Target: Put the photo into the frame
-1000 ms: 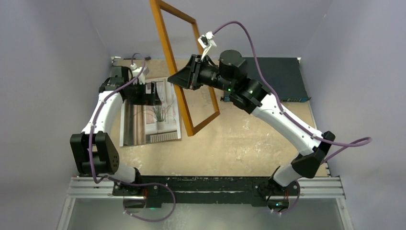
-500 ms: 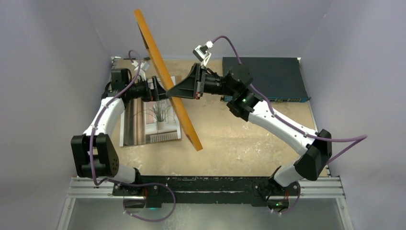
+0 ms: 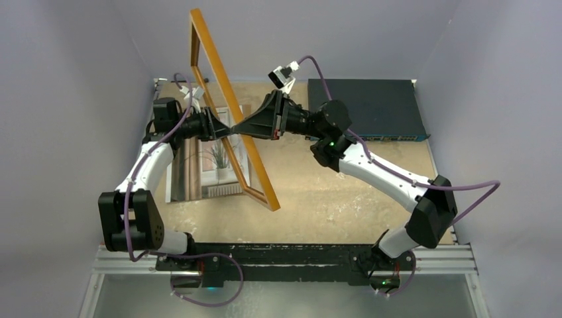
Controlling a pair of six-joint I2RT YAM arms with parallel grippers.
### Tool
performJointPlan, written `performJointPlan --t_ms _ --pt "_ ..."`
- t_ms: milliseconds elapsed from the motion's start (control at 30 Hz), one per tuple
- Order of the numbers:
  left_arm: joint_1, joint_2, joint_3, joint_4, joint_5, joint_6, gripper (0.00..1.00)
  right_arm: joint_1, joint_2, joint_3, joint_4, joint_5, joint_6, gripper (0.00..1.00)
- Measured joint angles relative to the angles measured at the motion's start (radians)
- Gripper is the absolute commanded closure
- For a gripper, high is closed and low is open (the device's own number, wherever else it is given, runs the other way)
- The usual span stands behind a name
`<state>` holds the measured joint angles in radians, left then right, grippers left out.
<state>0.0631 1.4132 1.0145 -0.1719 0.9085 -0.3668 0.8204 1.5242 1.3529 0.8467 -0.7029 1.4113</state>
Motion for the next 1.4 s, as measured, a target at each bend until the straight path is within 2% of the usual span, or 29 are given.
performJointPlan --t_ms 33,67,133,233,300,367,400,533,700,800,867,1033,1200,1400 --pt "0.000 0.000 0.000 0.001 -0.001 0.000 0.77 -0.002 0.000 -0.014 0.010 0.001 0.003 1.00" --pt "0.000 0.000 -0.002 -0.001 -0.006 -0.007 0.80 -0.003 0.000 -0.032 0.027 -0.001 0.008 0.95" --pt "0.007 0.000 -0.009 -0.018 -0.011 -0.044 0.87 -0.008 -0.001 -0.058 0.052 -0.017 0.009 0.83" --pt "0.012 0.000 -0.011 -0.055 -0.046 -0.029 0.92 -0.029 -0.013 -0.082 0.040 -0.028 -0.011 0.63" --pt "0.010 0.000 -0.011 -0.081 -0.084 -0.009 0.95 -0.061 -0.042 -0.087 -0.043 -0.032 -0.059 0.55" --pt "0.010 -0.002 -0.011 -0.115 -0.136 0.029 0.98 -0.113 -0.092 -0.084 -0.193 0.016 -0.158 0.52" --pt "0.008 -0.005 -0.011 -0.124 -0.152 0.050 1.00 -0.135 -0.111 -0.082 -0.254 0.039 -0.200 0.52" --pt "0.002 -0.037 -0.011 -0.156 -0.226 0.116 1.00 -0.201 -0.161 -0.055 -0.501 0.159 -0.376 0.70" --pt "-0.006 -0.047 -0.014 -0.238 -0.257 0.144 1.00 -0.192 -0.166 -0.021 -0.617 0.245 -0.496 0.74" --pt "-0.002 -0.047 -0.016 -0.268 -0.277 0.151 0.99 -0.192 -0.170 0.010 -0.748 0.328 -0.575 0.99" --pt "-0.001 -0.048 -0.024 -0.274 -0.286 0.156 0.89 -0.194 -0.179 0.019 -0.826 0.390 -0.624 1.00" --pt "-0.002 -0.051 -0.033 -0.327 -0.291 0.213 0.71 -0.207 -0.220 -0.008 -0.967 0.456 -0.692 1.00" --pt "-0.005 -0.050 -0.033 -0.347 -0.285 0.270 0.66 -0.230 -0.293 -0.109 -1.069 0.451 -0.692 1.00" --pt "-0.019 -0.033 -0.038 -0.347 -0.291 0.319 0.53 -0.274 -0.338 -0.201 -1.124 0.426 -0.641 1.00"
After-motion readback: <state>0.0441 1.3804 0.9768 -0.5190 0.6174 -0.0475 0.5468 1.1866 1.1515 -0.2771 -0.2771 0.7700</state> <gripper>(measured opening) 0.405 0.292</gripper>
